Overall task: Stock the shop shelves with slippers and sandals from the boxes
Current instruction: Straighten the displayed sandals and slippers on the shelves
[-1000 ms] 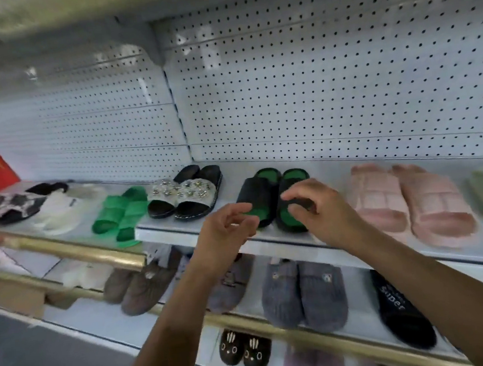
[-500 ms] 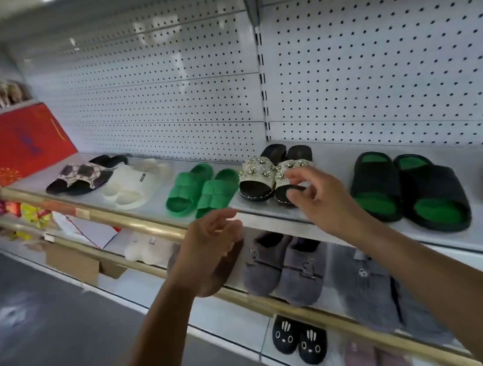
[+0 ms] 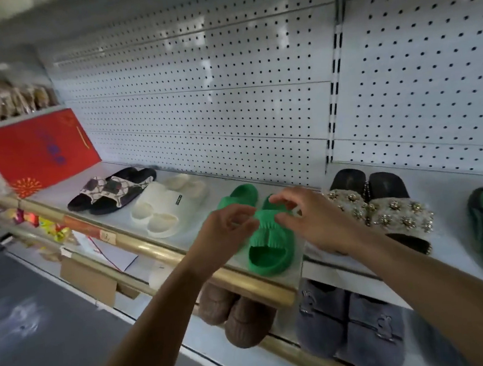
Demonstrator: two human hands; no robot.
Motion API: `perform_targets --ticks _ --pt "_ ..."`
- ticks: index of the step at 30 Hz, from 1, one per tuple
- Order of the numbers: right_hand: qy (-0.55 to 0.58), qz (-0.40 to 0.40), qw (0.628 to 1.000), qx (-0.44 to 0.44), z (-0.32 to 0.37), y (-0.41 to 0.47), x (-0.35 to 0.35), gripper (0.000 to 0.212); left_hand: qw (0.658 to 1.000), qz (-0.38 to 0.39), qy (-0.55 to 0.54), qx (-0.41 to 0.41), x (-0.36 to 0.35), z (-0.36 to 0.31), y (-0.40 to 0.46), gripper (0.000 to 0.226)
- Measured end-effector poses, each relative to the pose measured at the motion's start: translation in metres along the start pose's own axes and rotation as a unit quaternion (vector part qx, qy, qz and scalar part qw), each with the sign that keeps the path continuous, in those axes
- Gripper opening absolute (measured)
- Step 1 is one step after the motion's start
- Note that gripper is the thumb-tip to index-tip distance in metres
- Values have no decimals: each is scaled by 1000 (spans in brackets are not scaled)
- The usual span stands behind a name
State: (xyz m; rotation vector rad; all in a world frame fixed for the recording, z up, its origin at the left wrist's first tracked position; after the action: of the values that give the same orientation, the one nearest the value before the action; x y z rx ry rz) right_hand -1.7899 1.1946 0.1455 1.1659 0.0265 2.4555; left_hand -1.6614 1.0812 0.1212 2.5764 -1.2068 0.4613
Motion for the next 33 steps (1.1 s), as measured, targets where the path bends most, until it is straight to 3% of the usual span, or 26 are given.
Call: perform_targets --ticks 5,9,13,17,22,29,33 --pt "-11 6 998 -56 -18 25 4 36 1000 -13 -4 13 41 32 30 23" --pt "-49 16 992 -113 -25 43 1 43 990 61 129 11 60 58 72 53" --pt "-139 74 977 -145 -17 60 -34 62 940 204 272 7 55 90 116 101" --pt "-198 114 947 -227 -34 78 -84 103 882 276 382 8 55 117 151 128" --pt "-156 66 922 -348 -71 71 -114 128 871 348 346 -31 54 139 174 131" --pt "-172 -60 910 -374 -74 58 -126 114 875 386 265 -123 41 150 167 121" --pt "-165 -79 898 -401 -71 56 -129 110 872 397 247 -142 39 152 167 120"
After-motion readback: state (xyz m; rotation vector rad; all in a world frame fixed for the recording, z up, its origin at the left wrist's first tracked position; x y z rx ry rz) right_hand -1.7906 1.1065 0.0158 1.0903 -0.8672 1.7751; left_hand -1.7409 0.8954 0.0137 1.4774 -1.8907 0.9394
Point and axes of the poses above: each hand's wrist, its own y-axis towards the middle knuckle, its own x-axis out of the back of the hand, z = x × y, the point moved 6 cm from there along y, towards the middle knuckle, and after that the axes turned 2 degrees about z, right-handed, at the moved point
